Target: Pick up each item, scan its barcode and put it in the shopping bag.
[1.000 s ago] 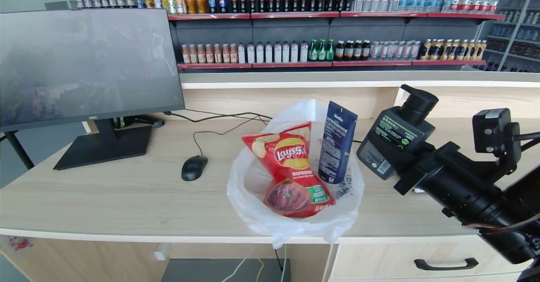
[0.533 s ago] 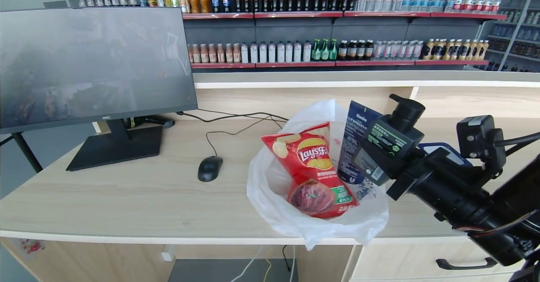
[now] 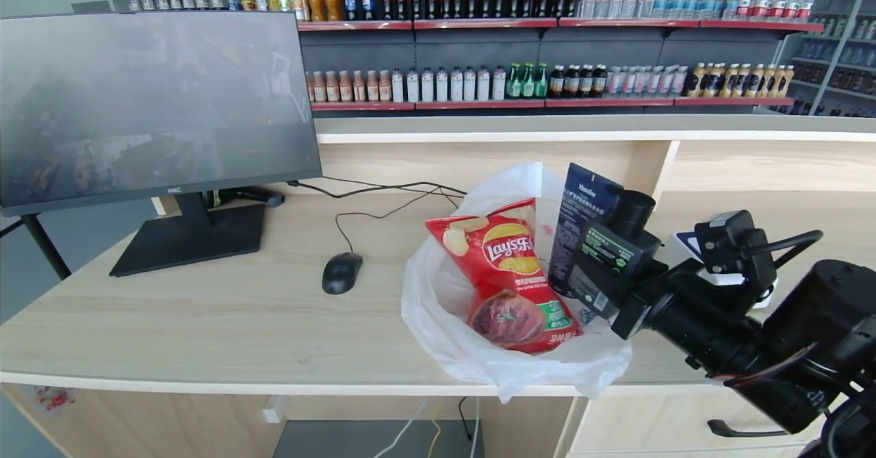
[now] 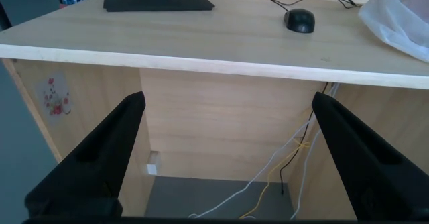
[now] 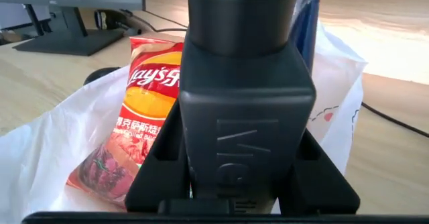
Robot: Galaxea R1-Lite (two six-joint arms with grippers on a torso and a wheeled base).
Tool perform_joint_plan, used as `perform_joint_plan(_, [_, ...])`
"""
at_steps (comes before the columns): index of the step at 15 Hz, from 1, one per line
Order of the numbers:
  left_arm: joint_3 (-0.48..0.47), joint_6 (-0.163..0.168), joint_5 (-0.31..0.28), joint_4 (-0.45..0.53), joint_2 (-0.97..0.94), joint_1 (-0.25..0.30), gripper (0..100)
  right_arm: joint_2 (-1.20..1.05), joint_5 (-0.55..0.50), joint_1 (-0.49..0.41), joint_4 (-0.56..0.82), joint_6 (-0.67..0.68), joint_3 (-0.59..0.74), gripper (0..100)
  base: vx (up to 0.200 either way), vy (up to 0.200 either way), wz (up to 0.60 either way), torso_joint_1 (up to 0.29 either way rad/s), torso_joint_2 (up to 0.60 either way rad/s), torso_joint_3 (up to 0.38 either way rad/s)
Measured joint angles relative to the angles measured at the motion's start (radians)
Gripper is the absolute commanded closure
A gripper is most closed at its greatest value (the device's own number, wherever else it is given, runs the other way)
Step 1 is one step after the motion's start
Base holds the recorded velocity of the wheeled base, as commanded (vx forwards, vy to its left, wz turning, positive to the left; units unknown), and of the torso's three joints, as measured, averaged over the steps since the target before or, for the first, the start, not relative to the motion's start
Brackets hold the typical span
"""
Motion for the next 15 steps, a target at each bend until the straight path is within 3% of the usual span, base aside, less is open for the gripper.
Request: perform_joint_plan(15, [0.0,-0.001,0.0,0.0,0.0,0.0,0,0.096,-0.005,0.016,-0.001,-0.034,-0.015,100,0.0,0.0,0.0,0.0,0.0,0.0])
